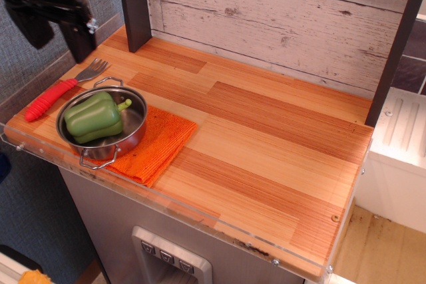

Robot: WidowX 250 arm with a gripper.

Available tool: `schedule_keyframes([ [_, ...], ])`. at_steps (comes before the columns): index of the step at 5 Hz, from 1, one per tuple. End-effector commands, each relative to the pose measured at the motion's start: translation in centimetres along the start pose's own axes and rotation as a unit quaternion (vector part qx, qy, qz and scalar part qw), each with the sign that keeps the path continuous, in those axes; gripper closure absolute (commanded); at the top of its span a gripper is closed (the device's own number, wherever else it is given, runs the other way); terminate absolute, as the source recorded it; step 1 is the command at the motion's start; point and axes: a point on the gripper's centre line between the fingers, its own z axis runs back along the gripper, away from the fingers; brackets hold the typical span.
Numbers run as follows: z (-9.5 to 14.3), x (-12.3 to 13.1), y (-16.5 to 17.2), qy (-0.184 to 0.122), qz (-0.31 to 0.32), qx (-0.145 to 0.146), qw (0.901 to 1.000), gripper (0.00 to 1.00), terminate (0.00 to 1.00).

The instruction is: Move the utensil to the other side of the pot.

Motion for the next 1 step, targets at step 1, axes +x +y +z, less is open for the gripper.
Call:
schedule_keyframes([
  [1,1.00,-0.24,0.27,-0.009,-0.002,0.007,0.9999,0.00,1.00],
])
